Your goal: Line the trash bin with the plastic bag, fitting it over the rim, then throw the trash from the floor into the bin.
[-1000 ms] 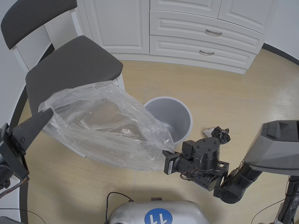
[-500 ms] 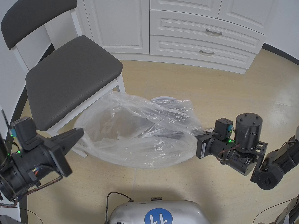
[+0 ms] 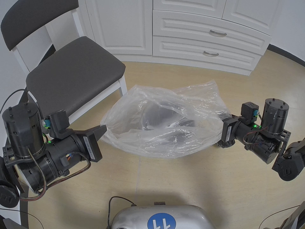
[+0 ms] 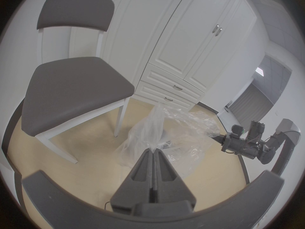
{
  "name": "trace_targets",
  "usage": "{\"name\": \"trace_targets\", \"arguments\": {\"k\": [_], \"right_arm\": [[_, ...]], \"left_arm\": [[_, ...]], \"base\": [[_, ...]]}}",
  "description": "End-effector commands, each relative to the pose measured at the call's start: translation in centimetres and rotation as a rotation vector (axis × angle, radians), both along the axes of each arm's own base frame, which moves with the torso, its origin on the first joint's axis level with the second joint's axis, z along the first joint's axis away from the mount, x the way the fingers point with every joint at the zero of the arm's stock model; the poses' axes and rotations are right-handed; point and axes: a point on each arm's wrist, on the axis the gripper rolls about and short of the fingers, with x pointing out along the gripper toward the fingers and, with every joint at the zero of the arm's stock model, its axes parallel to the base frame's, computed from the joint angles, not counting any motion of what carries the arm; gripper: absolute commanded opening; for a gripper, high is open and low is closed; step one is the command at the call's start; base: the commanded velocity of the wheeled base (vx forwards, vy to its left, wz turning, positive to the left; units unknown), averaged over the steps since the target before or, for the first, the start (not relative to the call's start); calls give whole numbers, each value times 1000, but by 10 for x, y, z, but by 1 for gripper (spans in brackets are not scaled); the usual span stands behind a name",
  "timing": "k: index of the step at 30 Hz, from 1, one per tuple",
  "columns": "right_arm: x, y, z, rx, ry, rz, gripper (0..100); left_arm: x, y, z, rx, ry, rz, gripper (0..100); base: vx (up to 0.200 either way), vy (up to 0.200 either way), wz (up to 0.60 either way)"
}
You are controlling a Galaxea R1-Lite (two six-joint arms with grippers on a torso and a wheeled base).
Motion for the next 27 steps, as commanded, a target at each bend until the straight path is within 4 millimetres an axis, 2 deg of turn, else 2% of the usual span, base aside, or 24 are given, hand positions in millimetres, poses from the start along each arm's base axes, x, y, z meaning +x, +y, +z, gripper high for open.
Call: {"name": "trace_targets", "arguments": {"k": [1, 4, 9, 11, 13, 18, 21, 23, 27], "right_arm": [[-2, -3, 9, 13, -29, -4, 0], [-4, -4, 7, 6, -27, -4, 0], [-6, -6, 7, 2, -26, -5, 0], [-5, -5, 7, 1, -27, -5, 0], [-5, -5, 7, 1, -27, -6, 0], [-9, -15, 16, 15, -54, -31, 0], [-12, -20, 21, 19, -68, -40, 0], [-12, -22, 21, 16, -69, -48, 0], [-3, -31, 18, -1, -62, -88, 0]], "left_arm": [[13, 9, -3, -10, 18, 45, 0], [18, 16, -8, -1, 36, 38, 0], [27, 35, -6, -22, 35, 68, 0], [28, 35, -2, -36, 28, 44, 0], [27, 32, 4, -49, 8, 22, 0], [20, 1, 32, -100, -68, -87, 0], [22, -11, 37, -114, -76, -125, 0], [27, -16, 33, -107, -64, -129, 0], [60, -23, 31, -95, -57, -86, 0]], "base": [[0, 0, 0], [0, 0, 0], [0, 0, 0], [0, 0, 0], [0, 0, 0], [0, 0, 0], [0, 0, 0], [0, 0, 0], [0, 0, 0]]}}
